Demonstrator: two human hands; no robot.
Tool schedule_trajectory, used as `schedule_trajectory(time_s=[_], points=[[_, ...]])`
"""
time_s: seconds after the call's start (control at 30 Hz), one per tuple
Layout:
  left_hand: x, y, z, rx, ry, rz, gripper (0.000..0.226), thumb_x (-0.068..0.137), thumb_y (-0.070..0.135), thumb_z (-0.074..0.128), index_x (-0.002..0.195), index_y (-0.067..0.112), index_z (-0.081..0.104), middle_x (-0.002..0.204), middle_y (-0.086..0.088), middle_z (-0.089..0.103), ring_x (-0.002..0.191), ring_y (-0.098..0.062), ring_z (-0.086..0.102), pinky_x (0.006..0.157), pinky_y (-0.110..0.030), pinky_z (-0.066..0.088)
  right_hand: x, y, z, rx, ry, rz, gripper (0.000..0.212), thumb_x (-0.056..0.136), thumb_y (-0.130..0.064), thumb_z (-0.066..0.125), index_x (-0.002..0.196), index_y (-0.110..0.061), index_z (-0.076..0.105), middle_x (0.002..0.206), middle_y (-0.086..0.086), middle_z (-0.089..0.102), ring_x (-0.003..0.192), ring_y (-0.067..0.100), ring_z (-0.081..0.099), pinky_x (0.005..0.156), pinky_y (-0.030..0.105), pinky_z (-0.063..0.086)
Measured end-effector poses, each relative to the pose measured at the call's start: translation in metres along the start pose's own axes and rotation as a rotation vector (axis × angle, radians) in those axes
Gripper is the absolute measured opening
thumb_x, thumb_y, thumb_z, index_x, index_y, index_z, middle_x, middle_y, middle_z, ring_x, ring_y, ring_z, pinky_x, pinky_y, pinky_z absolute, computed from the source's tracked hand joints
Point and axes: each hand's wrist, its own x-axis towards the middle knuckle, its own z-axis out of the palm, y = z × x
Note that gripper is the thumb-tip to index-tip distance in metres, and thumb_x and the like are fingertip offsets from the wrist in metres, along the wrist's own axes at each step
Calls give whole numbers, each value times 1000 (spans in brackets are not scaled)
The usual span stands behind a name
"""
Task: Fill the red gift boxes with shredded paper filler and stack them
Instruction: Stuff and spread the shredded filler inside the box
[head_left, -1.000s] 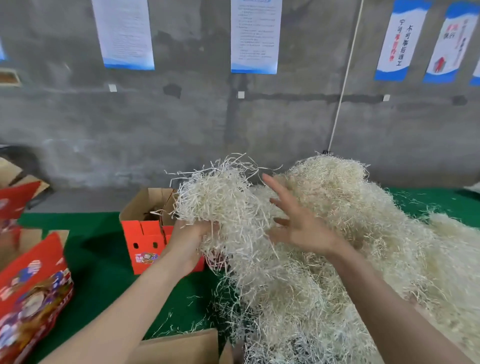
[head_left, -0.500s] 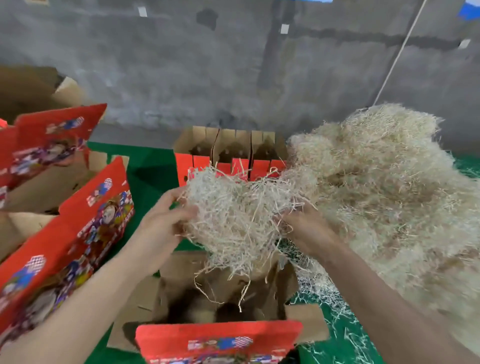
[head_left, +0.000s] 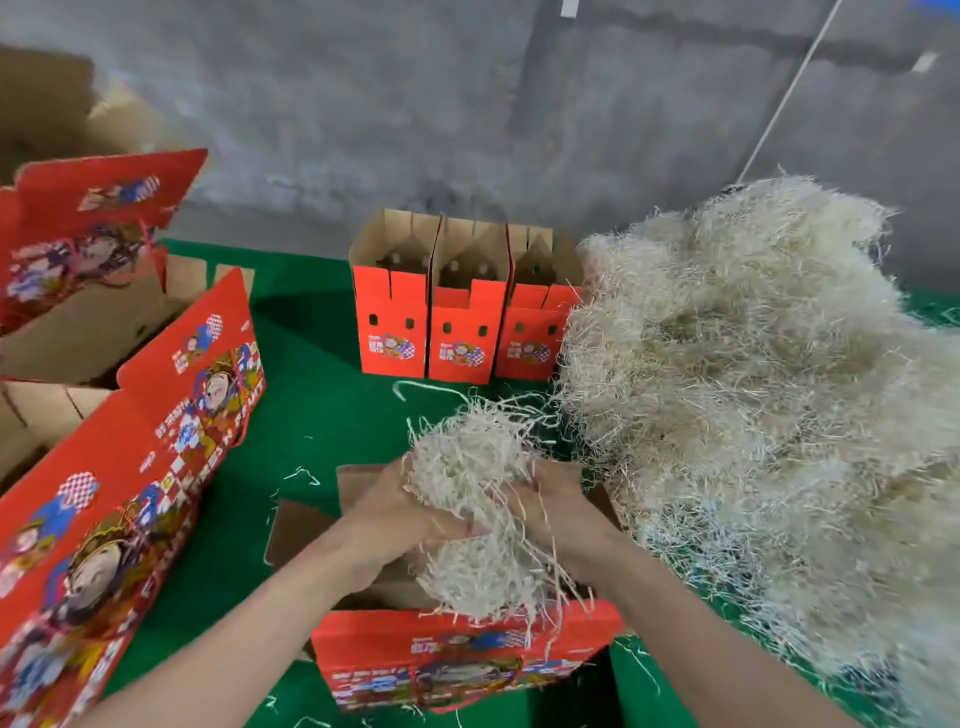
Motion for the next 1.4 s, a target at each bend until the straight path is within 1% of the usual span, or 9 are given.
schedule_trajectory(time_s=[0.13, 0.27, 0.43, 0.53, 0.7, 0.83, 0.97, 1.1, 1.4], points=[[10, -5, -8, -215, 300, -121, 72, 61, 6, 83, 124, 7, 48, 110, -9, 63, 108, -24, 56, 86, -32, 44, 3, 4, -13, 102, -13, 37, 77, 70, -35, 70, 136, -26, 33, 101, -17, 53, 92, 2, 52, 91, 30, 44], [7, -6, -7, -408, 248, -159, 89, 49, 7, 82, 128, -9, 44, 105, -24, 63, 91, -32, 63, 71, -33, 52, 5, 15, -9, 57, -66, 102, 47, 68, -5, 68, 108, -6, 43, 78, 2, 61, 68, 10, 57, 71, 37, 50], [5, -6, -21, -401, 413, -113, 12, 83, -3, 58, 93, -6, 62, 72, -15, 67, 60, -15, 65, 61, -20, 52, 6, 16, -41, 131, 199, 2, 23, 86, 2, 55, 105, -12, 55, 94, 5, 68, 81, 12, 68, 66, 26, 55], [2, -14, -32, -367, 448, -128, 38, 85, 3, 59, 121, -5, 50, 123, -11, 57, 108, -19, 48, 103, -36, 29, 1, 17, -66, 17, 247, -29, 26, 85, 4, 54, 97, -19, 55, 77, 0, 66, 68, -4, 64, 68, 30, 55], [5, -21, -29, -303, 472, -149, 64, 80, 17, 69, 135, -1, 40, 141, -13, 43, 123, -26, 44, 107, -42, 24, 7, 22, -73, -26, 432, -136, 30, 82, 10, 56, 100, -14, 56, 112, 10, 58, 86, 14, 58, 63, 21, 47], [5, -15, -1, -288, 379, -63, 86, 71, 43, 75, 140, 9, 36, 141, -4, 43, 113, -17, 52, 108, -41, 25, 2, 22, -38, -163, -3, -174, 23, 80, -32, 65, 98, -44, 55, 113, -5, 57, 85, -3, 61, 67, 21, 52], [-5, -7, 9, -420, 52, -90, 105, 51, 45, 88, 135, 11, 35, 137, 1, 46, 127, -14, 42, 114, -36, 22, 16, 30, -12, -208, -58, -85, 99, 67, -46, 78, 145, -32, 18, 141, -21, 18, 132, 4, 24, 108, 35, 26], [-12, -5, -7, -288, -46, -53, 68, 66, 2, 78, 126, 6, 47, 108, 0, 69, 109, -15, 60, 92, -22, 41, 21, 25, -23, -37, 82, -92, 67, 76, -16, 72, 134, -32, 41, 130, -8, 51, 114, 12, 55, 89, 29, 47], [-13, -16, -28, -208, 199, -116, 103, 55, 7, 80, 142, 19, 26, 133, -2, 45, 118, -15, 40, 105, -36, 23, 20, 26, -69, 129, 162, -24, 13, 90, -7, 52, 100, -13, 56, 65, -7, 66, 49, 4, 56, 47, 17, 43]])
